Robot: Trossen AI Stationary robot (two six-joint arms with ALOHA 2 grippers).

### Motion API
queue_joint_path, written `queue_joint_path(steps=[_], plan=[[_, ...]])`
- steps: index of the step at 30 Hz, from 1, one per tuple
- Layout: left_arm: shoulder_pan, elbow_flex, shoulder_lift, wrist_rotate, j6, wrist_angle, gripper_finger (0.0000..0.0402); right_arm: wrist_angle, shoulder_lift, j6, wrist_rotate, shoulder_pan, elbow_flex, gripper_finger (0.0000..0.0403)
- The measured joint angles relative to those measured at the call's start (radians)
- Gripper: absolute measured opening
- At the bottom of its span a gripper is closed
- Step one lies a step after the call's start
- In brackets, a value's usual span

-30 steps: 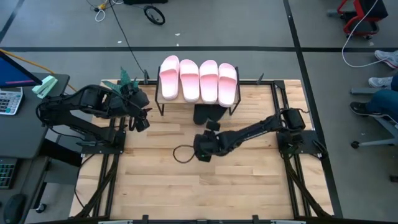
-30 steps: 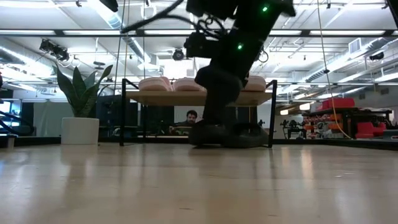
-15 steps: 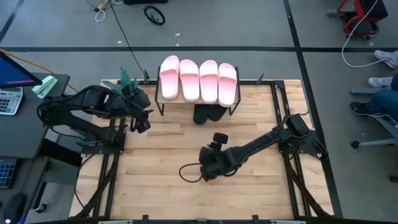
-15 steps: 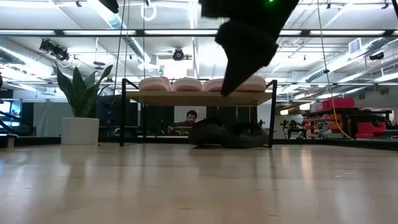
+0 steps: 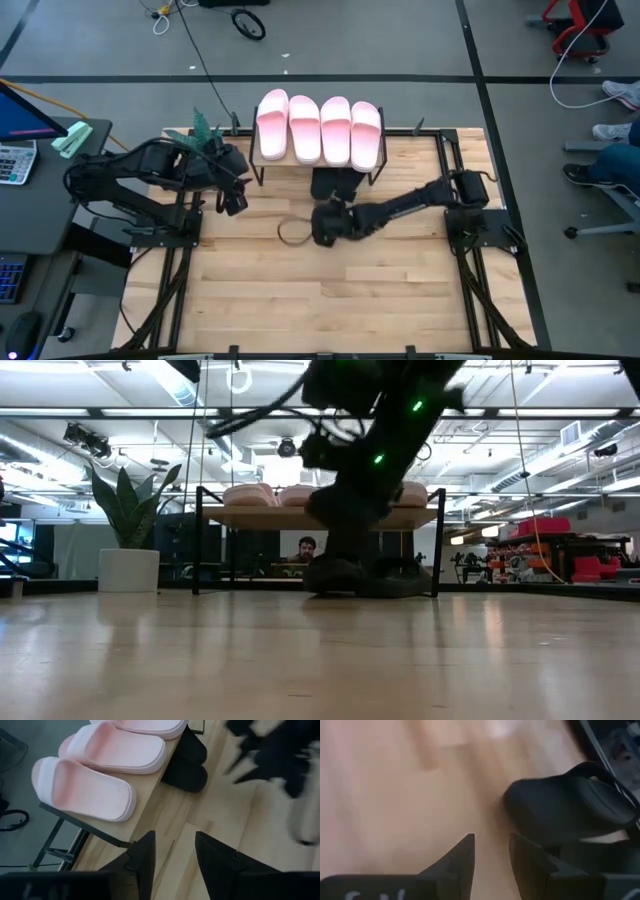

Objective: Pick and place slides into the shelf
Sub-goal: Put the black slides under the shelf

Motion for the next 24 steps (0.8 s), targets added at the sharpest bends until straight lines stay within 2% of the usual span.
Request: queue_joint_path(steps=[3,9,15,20,24], plan=[[0.0,0.0,-0.002,0.024,0.001,-0.003,0.0149,0.09,0.0,-0.036,-0.026,-0.065,-0.03,0.0122],[0.0,0.0,-0.002,0.037,0.058,-0.01,0.0153,0.126,0.0,-0.062,-0.091,-0.158,-0.052,0.0098],[0.0,0.0,-0.002,0.038,0.078,-0.01,0.0146,0.33,0.0,-0.136,-0.219,-0.227,-0.105,0.008],[0.0,0.0,-0.002,0.037,0.076,-0.032,0.014,0.335,0.0,-0.12,-0.227,-0.233,-0.104,0.0078],[-0.002,0.0,-0.002,0.037,0.014,-0.086,0.0138,0.299,0.0,-0.108,-0.256,-0.17,-0.104,0.0074]])
